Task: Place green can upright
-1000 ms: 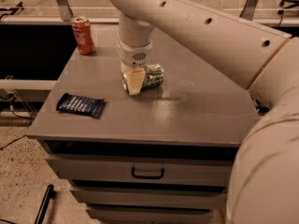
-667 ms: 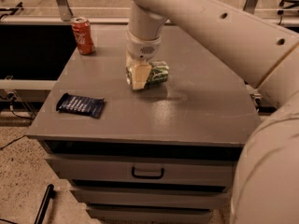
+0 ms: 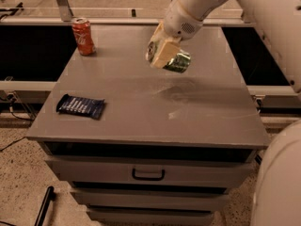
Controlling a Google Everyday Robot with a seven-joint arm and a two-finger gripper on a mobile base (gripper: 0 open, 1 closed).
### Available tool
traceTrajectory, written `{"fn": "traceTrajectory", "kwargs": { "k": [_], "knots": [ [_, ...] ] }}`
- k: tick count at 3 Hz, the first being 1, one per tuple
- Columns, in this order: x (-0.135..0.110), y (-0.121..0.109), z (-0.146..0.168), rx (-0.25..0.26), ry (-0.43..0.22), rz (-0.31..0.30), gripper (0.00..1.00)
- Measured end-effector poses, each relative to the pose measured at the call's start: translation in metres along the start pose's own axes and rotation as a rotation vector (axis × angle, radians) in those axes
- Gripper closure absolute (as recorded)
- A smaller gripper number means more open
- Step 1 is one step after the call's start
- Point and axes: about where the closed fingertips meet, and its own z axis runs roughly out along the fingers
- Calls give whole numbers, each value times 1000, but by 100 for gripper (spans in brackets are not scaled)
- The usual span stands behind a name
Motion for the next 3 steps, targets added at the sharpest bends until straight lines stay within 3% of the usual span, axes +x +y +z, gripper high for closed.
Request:
{"fn": "traceTrajectory", "kwargs": {
  "k": [1, 3],
  "knots": [
    [-10, -4, -12, 18, -60, 5, 100],
    [-14, -12, -5, 29, -77, 9, 100]
  ]
}}
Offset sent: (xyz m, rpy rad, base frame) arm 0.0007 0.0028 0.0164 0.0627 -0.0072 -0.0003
